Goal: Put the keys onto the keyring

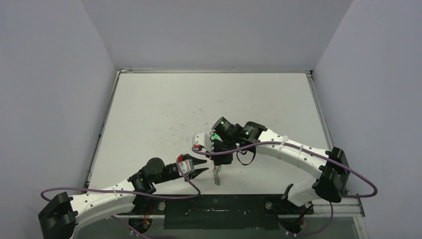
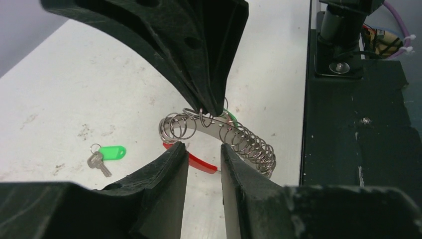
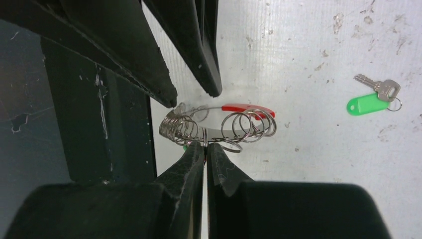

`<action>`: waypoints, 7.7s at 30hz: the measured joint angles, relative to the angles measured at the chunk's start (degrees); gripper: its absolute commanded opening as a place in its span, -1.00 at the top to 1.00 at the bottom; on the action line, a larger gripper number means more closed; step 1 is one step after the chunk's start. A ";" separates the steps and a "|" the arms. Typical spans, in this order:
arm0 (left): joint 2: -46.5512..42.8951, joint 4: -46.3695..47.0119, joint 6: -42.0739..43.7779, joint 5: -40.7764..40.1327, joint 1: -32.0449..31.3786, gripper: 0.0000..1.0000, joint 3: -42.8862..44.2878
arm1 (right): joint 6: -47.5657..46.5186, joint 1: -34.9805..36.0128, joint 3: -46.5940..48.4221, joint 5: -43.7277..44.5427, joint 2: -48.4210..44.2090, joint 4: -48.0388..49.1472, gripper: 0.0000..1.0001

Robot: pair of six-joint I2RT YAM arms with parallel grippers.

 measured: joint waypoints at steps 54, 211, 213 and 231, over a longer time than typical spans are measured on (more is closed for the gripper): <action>15.65 18.58 -3.98 1.38 -0.35 1.00 0.17 | 1.01 -7.43 -17.94 -9.27 -18.53 19.08 0.00; 10.93 15.43 -0.44 1.01 -0.57 1.00 0.11 | -0.24 -8.48 -26.91 -17.40 -23.15 32.13 0.51; 10.62 15.67 -0.59 0.98 -0.57 1.00 0.09 | -0.20 -8.48 -27.36 -18.18 -23.23 33.14 0.51; 10.27 15.96 -1.60 0.59 -0.57 1.00 -0.20 | 2.97 -8.48 -27.65 -19.34 -19.74 40.37 0.58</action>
